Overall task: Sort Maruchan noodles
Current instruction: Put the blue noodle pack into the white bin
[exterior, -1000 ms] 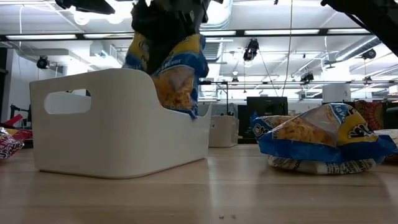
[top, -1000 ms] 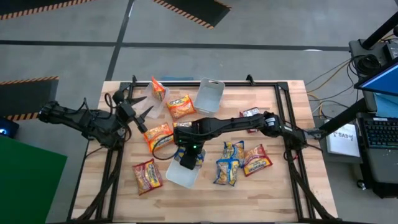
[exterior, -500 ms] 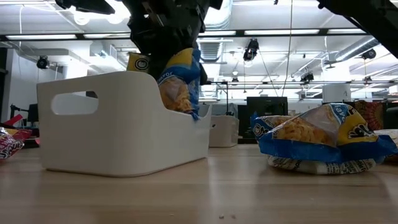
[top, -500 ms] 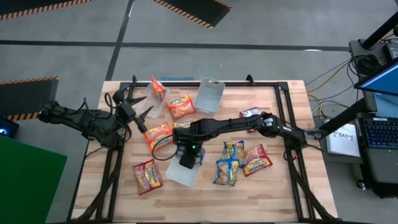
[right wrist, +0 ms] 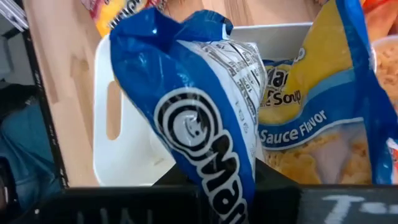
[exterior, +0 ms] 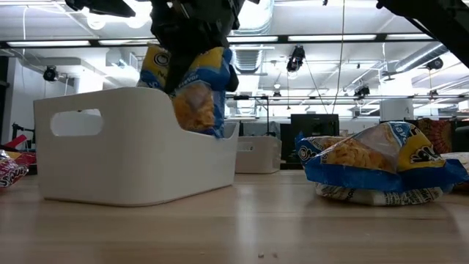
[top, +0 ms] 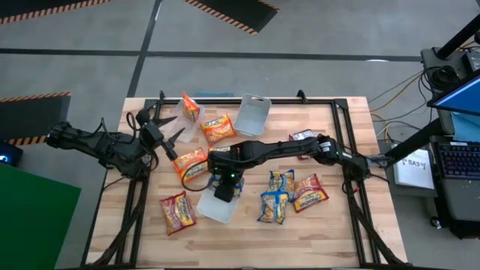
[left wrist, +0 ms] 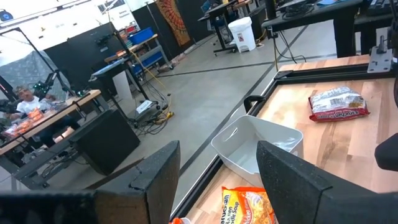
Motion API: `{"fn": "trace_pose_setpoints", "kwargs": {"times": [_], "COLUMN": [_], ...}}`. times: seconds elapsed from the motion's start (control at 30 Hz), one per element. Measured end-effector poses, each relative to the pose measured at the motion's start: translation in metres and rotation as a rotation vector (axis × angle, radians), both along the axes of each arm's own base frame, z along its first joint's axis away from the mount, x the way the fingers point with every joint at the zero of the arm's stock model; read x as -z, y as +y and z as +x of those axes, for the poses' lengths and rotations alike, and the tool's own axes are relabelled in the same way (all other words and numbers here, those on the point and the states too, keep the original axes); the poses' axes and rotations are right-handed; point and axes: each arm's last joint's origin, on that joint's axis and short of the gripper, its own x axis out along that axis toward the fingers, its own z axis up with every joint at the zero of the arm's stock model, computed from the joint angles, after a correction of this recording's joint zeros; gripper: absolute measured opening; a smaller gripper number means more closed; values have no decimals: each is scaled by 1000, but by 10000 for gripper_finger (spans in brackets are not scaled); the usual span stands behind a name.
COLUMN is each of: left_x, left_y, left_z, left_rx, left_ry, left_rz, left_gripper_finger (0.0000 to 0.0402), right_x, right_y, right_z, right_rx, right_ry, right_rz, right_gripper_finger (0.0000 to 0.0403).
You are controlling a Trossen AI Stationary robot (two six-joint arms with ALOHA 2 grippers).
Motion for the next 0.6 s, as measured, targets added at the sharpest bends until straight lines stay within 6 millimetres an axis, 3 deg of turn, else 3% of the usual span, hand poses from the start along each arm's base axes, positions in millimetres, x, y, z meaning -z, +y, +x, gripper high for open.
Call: {"fn": "trace_pose_setpoints", "kwargs": {"times": [0.6], "left_x": [0], "left_y": [0], "left_z": [0], "left_rx": [0], "left_ry": [2], "left_rz": [1], "left_gripper_finger": [196], "right_x": [-4], "right_y": [0], "right_z": [-1], "right_rx": [6], "right_ry": [-7], "right_rz": [-6], "right_gripper_finger": [13]}}
